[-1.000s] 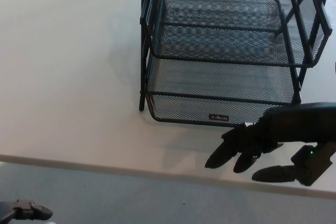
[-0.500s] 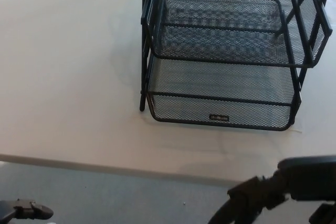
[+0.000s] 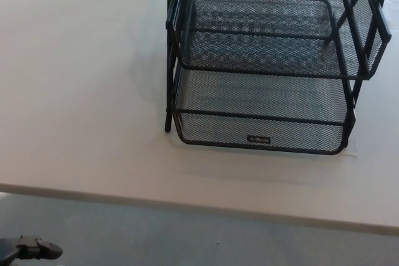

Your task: A balck drawer is kept on the middle of the table and the robot uses its right hand to push it back away from the robot

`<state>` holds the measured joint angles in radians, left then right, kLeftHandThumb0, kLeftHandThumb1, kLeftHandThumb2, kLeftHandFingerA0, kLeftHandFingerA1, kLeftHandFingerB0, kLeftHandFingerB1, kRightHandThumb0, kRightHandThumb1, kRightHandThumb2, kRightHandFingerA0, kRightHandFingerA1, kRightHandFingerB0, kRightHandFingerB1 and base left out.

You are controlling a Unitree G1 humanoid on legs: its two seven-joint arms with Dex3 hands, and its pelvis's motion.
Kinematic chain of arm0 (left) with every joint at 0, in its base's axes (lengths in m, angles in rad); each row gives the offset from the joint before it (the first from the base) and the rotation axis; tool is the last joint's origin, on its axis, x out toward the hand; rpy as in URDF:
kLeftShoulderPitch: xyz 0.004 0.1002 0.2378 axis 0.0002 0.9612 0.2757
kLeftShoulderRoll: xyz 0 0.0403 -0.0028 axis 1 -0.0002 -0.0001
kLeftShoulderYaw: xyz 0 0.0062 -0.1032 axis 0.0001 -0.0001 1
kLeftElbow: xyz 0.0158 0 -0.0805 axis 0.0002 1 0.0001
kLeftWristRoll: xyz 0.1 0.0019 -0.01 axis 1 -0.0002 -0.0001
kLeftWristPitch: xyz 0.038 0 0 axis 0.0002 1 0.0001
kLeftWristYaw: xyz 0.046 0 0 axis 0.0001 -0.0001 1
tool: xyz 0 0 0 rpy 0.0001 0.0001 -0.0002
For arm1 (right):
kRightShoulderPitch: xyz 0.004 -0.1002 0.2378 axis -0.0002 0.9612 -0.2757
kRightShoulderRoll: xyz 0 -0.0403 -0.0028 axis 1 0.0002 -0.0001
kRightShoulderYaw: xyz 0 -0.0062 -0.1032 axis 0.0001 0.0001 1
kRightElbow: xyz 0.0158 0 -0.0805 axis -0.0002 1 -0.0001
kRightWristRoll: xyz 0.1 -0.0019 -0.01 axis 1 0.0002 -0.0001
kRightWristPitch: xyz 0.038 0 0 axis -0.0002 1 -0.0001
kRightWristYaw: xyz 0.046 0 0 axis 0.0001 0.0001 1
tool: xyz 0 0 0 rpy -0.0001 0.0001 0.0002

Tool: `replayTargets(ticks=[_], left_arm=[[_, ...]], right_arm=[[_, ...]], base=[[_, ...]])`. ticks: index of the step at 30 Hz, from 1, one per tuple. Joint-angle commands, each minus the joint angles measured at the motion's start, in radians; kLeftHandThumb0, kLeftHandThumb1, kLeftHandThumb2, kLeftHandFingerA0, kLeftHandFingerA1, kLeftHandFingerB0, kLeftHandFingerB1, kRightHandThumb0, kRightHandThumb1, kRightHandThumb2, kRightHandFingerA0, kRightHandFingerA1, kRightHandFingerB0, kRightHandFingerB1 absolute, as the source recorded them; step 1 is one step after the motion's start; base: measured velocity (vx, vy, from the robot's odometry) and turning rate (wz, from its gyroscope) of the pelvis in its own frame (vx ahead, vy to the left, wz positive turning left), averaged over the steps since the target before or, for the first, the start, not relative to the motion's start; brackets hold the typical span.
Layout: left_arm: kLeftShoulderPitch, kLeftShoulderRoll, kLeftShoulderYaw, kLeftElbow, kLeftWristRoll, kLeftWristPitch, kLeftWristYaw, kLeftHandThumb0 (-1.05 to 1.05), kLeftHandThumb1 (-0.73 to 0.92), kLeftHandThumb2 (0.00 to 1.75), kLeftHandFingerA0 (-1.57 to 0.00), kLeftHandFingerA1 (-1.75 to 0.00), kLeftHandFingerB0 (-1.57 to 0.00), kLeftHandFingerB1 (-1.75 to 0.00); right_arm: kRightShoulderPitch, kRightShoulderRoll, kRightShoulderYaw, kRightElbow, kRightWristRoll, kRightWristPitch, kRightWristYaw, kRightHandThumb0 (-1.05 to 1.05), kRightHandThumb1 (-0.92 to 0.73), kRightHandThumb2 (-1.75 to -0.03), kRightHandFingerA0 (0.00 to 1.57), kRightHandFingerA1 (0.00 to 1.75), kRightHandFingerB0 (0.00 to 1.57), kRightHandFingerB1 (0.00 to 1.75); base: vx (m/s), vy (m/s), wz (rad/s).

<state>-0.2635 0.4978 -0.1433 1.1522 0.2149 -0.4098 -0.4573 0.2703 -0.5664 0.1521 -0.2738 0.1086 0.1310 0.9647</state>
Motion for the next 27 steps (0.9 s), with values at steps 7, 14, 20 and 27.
replayTargets(ticks=[7, 14, 20, 27], left_arm=[[0.004, 0.014, 0.004, 0.001, 0.0, -0.007, -0.007, -0.62, 0.64, 0.62, -0.45, -0.37, -0.4, -0.35], [0.014, 0.018, 0.005, -0.001, 0.0, -0.017, -0.003, -0.61, 0.64, 0.62, -0.47, -0.37, -0.41, -0.35], [0.007, 0.014, 0.003, 0.001, 0.002, -0.012, -0.005, -0.62, 0.65, 0.62, -0.46, -0.37, -0.4, -0.34], [0.0, 0.014, -0.006, 0.003, 0.012, -0.01, -0.003, -0.63, 0.65, 0.62, -0.46, -0.37, -0.39, -0.34]], right_arm=[[0.003, 0.079, -0.007, 0.274, -0.144, -0.161, -0.246, -0.63, -0.85, -0.68, 0.42, 0.39, 0.3, 0.34], [-0.05, 0.167, -0.059, 0.527, -0.064, -0.196, -0.285, -0.61, -0.79, -0.66, 0.53, 0.43, 0.41, 0.38], [-0.104, 0.22, -0.113, 0.683, -0.041, -0.195, -0.32, -0.6, -0.8, -0.64, 0.59, 0.42, 0.49, 0.39], [-0.155, 0.221, -0.112, 0.817, -0.101, -0.282, -0.374, -0.57, -0.64, -1.03, 0.56, 0.62, 0.33, 0.5]], base=[[0.0, 0.0, 0.0], [0.0, 0.0, 0.0], [0.0, 0.0, 0.0], [0.0, 0.0, 0.0]])
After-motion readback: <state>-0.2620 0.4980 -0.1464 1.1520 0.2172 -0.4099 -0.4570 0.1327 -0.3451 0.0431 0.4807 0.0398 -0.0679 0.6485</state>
